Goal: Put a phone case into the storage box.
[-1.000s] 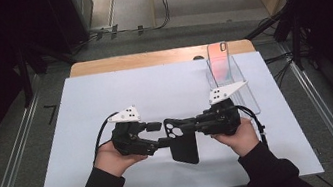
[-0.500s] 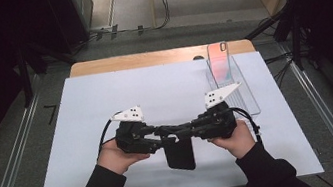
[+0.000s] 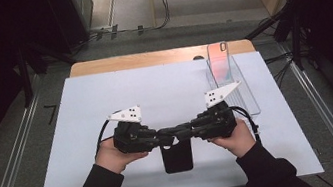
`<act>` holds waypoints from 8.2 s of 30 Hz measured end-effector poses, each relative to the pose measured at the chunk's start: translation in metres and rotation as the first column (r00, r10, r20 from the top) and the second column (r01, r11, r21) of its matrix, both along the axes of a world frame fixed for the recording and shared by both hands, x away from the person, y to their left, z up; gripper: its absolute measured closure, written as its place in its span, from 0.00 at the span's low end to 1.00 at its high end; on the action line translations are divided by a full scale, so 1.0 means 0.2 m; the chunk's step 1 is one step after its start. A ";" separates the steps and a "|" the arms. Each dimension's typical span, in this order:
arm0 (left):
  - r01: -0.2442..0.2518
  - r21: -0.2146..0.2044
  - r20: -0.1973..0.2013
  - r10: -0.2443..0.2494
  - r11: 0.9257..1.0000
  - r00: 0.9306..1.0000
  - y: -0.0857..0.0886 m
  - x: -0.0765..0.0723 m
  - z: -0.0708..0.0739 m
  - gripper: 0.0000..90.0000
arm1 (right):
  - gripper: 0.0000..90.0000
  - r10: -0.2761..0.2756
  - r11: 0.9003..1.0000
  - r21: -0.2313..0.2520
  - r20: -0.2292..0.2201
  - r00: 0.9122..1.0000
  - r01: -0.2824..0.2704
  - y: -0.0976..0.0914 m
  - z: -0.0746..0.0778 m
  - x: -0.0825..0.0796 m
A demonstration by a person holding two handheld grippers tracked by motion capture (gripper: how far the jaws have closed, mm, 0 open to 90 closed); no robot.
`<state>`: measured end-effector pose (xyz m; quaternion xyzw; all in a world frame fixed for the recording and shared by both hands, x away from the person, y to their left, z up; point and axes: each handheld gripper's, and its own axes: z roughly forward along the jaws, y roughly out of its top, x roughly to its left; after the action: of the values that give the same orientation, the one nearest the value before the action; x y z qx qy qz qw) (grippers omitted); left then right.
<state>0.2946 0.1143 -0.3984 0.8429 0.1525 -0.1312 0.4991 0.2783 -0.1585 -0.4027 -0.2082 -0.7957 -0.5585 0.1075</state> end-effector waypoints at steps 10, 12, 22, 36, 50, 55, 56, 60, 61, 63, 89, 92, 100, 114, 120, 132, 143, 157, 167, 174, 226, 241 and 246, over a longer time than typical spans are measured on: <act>-0.086 0.028 0.019 0.086 0.996 0.996 0.04 0.00 0.03 0.85 | 0.47 -0.121 0.992 0.031 0.037 0.992 0.120 -0.03 0.03 -0.01; -0.120 0.037 0.024 0.119 0.992 0.993 0.05 0.01 0.03 0.85 | 0.42 -0.145 0.989 0.022 0.057 0.988 0.144 -0.03 0.03 -0.01; -0.302 0.077 0.041 0.299 0.950 0.953 0.08 0.01 0.06 0.85 | 0.30 -0.236 0.969 -0.049 0.092 0.968 0.241 -0.02 -0.01 -0.01; -0.433 0.075 0.032 0.432 0.898 0.901 0.09 0.00 0.07 0.85 | 0.00 -0.228 0.960 -0.150 0.071 0.971 0.236 0.09 -0.10 -0.02; -0.492 0.082 0.032 0.492 0.867 0.870 0.06 -0.01 0.06 0.85 | 0.00 -0.426 0.885 -0.151 0.117 0.897 0.440 0.19 -0.12 -0.09; -0.521 0.097 0.031 0.521 0.848 0.853 0.05 -0.02 0.05 0.85 | 0.00 -0.471 0.863 -0.150 0.107 0.876 0.482 0.21 -0.15 -0.09; -0.525 0.096 0.025 0.525 0.846 0.851 0.04 -0.01 0.04 0.85 | 0.00 -0.478 0.859 -0.151 0.106 0.872 0.489 0.21 -0.16 -0.09; -0.533 0.100 -0.009 0.536 0.840 0.844 0.03 -0.01 0.03 0.85 | 0.00 -0.501 0.844 -0.152 0.118 0.858 0.514 0.24 -0.16 -0.09; -0.532 0.102 -0.009 0.535 0.841 0.845 0.02 -0.01 0.03 0.85 | 0.00 -0.505 0.840 -0.157 0.121 0.855 0.519 0.25 -0.16 -0.09; -0.530 0.106 -0.002 0.533 0.841 0.846 0.01 -0.02 0.03 0.85 | 0.00 -0.514 0.833 -0.164 0.125 0.848 0.529 0.26 -0.17 -0.10; -0.508 0.110 -0.032 0.514 0.854 0.857 -0.10 -0.06 0.00 0.85 | 0.14 -0.534 0.822 -0.167 0.109 0.838 0.545 0.29 -0.19 -0.08; -0.503 0.109 -0.033 0.509 0.857 0.860 -0.10 -0.06 0.00 0.84 | 0.15 -0.529 0.825 -0.171 0.102 0.842 0.539 0.29 -0.19 -0.08; -0.508 0.108 -0.015 0.512 0.855 0.859 -0.10 -0.06 0.02 0.72 | 0.15 -0.516 0.835 -0.168 0.092 0.852 0.524 0.29 -0.18 -0.08; -0.479 0.093 -0.037 0.484 0.873 0.874 -0.04 -0.08 0.06 0.50 | 0.15 -0.531 0.822 -0.182 0.095 0.842 0.539 0.22 -0.18 -0.05; -0.438 0.103 -0.034 0.444 0.893 0.896 -0.02 -0.08 0.06 0.42 | 0.15 -0.539 0.819 -0.180 0.081 0.838 0.544 0.18 -0.18 -0.02; -0.354 0.129 -0.009 0.358 0.926 0.934 0.03 -0.07 0.03 0.38 | 0.15 -0.536 0.819 -0.186 0.088 0.839 0.543 0.11 -0.17 0.00; -0.293 0.119 0.000 0.295 0.949 0.955 0.10 -0.05 -0.04 0.35 | 0.16 -0.508 0.842 -0.171 0.064 0.859 0.511 0.07 -0.15 0.02; -0.257 0.127 0.008 0.259 0.958 0.966 0.17 -0.06 -0.13 0.35 | 0.16 -0.498 0.847 -0.169 0.080 0.864 0.504 0.03 -0.12 0.02; -0.216 0.167 0.032 0.214 0.962 0.976 0.20 -0.07 -0.20 0.35 | 0.16 -0.501 0.848 -0.168 0.060 0.864 0.503 -0.01 -0.10 0.03; -0.226 0.182 0.056 0.220 0.957 0.974 0.26 -0.08 -0.24 0.35 | 0.16 -0.499 0.852 -0.162 0.041 0.866 0.498 -0.05 -0.08 0.04; -0.334 0.194 0.022 0.336 0.922 0.941 0.44 -0.19 -0.29 0.35 | 0.16 -0.735 0.665 -0.099 0.087 0.672 0.740 -0.53 0.23 0.21; -0.334 0.186 0.024 0.335 0.924 0.942 0.44 -0.19 -0.29 0.35 | 0.16 -0.801 0.582 -0.117 0.089 0.592 0.805 -0.65 0.20 0.41; -0.342 0.174 0.028 0.343 0.923 0.939 0.45 -0.19 -0.28 0.35 | 0.16 -0.811 0.561 -0.145 0.099 0.576 0.815 -0.67 0.16 0.49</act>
<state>0.2557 0.2034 -0.4546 0.8439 0.3091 -0.0294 0.4375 0.3757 -0.2919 -0.3713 -0.5537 -0.6571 -0.4754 -0.1886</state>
